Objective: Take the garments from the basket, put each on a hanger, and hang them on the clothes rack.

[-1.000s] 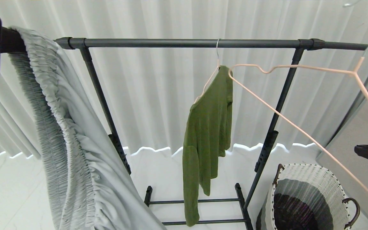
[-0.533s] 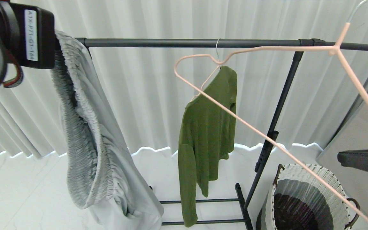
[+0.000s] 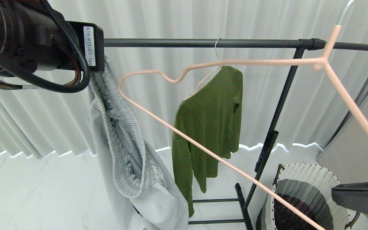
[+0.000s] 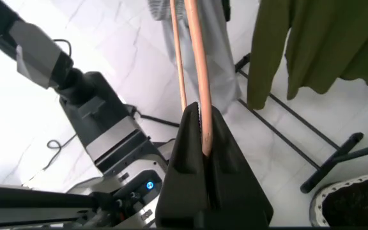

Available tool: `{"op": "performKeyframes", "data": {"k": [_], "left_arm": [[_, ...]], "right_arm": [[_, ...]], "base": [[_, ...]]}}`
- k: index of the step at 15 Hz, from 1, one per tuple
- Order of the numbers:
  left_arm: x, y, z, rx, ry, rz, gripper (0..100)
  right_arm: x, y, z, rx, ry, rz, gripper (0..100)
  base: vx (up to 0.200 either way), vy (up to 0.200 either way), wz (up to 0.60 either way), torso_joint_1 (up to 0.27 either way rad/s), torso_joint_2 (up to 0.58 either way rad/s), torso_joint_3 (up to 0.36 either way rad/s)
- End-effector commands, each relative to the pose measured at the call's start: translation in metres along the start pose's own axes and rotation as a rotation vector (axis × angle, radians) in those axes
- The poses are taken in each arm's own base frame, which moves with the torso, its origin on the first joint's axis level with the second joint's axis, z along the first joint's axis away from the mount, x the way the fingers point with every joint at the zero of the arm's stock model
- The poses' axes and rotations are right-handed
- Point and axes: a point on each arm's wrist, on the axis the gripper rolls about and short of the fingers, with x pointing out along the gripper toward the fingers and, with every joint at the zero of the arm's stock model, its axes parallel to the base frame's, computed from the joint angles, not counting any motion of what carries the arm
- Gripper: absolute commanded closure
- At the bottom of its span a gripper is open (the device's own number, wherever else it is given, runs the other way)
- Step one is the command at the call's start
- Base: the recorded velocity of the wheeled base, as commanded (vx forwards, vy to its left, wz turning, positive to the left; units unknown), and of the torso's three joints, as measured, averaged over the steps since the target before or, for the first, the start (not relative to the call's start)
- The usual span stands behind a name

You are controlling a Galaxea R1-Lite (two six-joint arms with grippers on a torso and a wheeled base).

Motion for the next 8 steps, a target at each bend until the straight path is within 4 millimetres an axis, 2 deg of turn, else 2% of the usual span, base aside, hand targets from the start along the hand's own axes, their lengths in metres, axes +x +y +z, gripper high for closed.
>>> {"op": "performKeyframes", "data": {"k": [1, 4, 8], "left_arm": [[0.003, -0.003, 0.0, 0.004, 0.004, 0.001, 100], [0.001, -0.003, 0.0, 0.006, 0.003, -0.003, 100], [-0.005, -0.004, 0.001, 0.004, -0.009, -0.025, 100]], "right_arm": [[0.004, 0.001, 0.0, -0.004, 0.012, 0.007, 100], [0.007, 0.003, 0.0, -0.01, 0.026, 0.02, 100], [0.028, 0.001, 0.003, 0.009, 0.024, -0.027, 100]], "base": [[0.0, 0.0, 0.0, 0.0, 0.0, 0.0], [0.0, 0.0, 0.0, 0.0, 0.0, 0.0], [0.0, 0.0, 0.0, 0.0, 0.0, 0.0]]}}
